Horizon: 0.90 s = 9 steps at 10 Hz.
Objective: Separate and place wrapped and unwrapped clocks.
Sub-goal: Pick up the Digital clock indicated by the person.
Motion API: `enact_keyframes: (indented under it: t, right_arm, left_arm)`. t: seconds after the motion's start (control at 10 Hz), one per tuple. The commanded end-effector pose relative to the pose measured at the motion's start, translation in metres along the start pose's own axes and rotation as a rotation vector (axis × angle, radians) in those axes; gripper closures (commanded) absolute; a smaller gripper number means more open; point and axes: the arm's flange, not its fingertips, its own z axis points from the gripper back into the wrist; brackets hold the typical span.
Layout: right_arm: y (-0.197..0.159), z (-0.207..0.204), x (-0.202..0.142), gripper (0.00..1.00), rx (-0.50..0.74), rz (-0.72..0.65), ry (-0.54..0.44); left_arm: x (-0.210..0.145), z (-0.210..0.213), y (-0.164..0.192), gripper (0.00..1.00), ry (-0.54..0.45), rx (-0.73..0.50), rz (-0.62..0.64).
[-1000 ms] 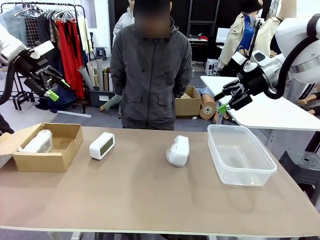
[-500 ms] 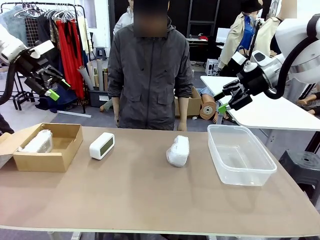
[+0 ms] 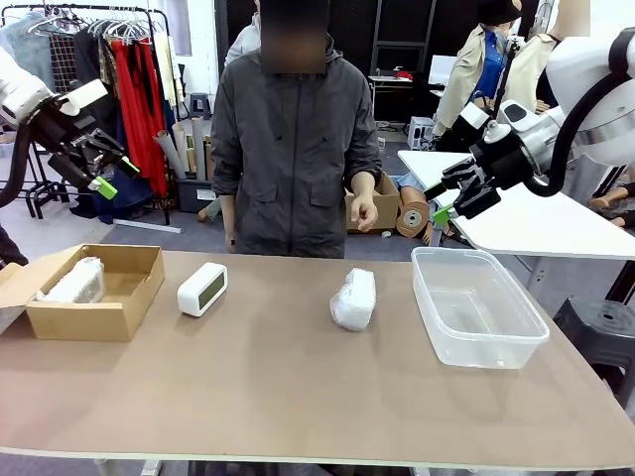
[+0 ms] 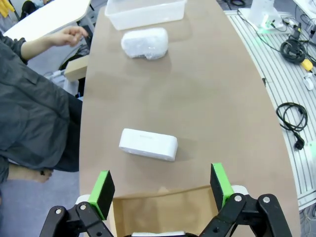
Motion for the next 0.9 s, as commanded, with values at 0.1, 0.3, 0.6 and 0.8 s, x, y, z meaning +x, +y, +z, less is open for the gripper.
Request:
enact_keyframes:
  t: [0.1,0.3,0.6,0.8]
  right_arm:
    - [-0.0004,0.0014,0.0012,0.0,0.001,0.003,0.002]
    - [-0.0004,0.0014,0.0012,0.0,0.001,0.003,0.002]
    - [-0.0004,0.0014,0.0012,0.0,0.001,0.003,0.002]
    - [-0.0004,0.0014,0.0012,0.0,0.001,0.003,0.002]
  left_arm:
    - [0.0014,-0.0013,-0.0035,0.0,0.016,0.004,-0.009]
    - [0.0014,-0.0013,-0.0035,0.0,0.016,0.004,-0.009]
    - [0.0014,-0.0013,-0.0035,0.0,0.016,0.004,-0.009]
    - [0.0014,-0.0013,-0.0035,0.0,0.016,0.004,-0.009]
